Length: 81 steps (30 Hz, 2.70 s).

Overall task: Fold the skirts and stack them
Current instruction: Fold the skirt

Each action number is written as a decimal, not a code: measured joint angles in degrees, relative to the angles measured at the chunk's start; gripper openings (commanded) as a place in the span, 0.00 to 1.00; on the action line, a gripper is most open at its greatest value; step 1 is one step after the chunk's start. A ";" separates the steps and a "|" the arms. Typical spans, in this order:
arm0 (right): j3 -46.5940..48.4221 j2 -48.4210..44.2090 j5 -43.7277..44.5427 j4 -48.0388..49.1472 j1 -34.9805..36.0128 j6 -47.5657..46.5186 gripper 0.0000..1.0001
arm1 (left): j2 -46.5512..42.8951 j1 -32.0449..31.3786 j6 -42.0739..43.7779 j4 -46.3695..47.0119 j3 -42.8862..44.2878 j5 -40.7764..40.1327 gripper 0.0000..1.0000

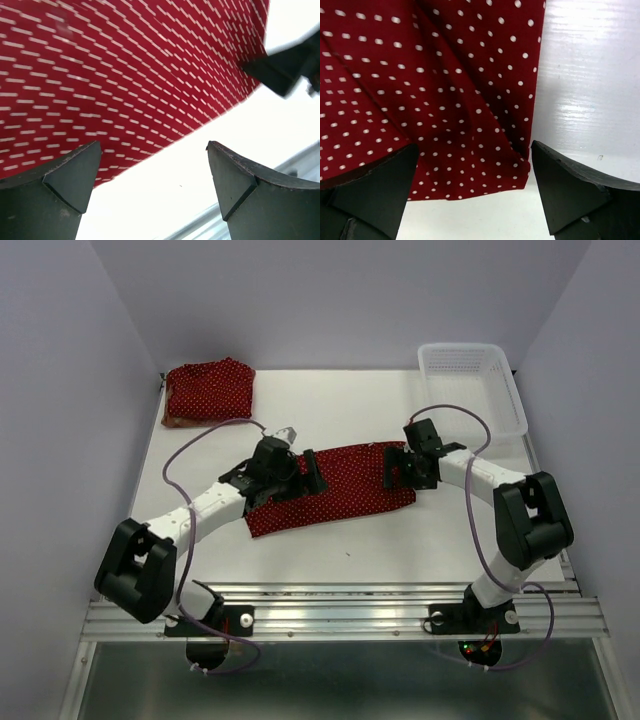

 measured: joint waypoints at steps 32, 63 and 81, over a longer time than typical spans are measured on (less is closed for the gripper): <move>1.49 -1.99 7.74 -3.69 -0.48 -2.51 0.01 | 12.41 -6.51 1.88 6.91 1.20 5.88 0.99; 30.53 0.37 21.35 -24.92 13.77 -9.55 0.01 | 10.47 4.07 -1.84 6.49 -5.33 0.15 0.50; 44.44 16.87 23.21 -28.63 30.32 -5.44 0.03 | 15.39 4.07 -3.02 14.03 -6.29 4.79 0.22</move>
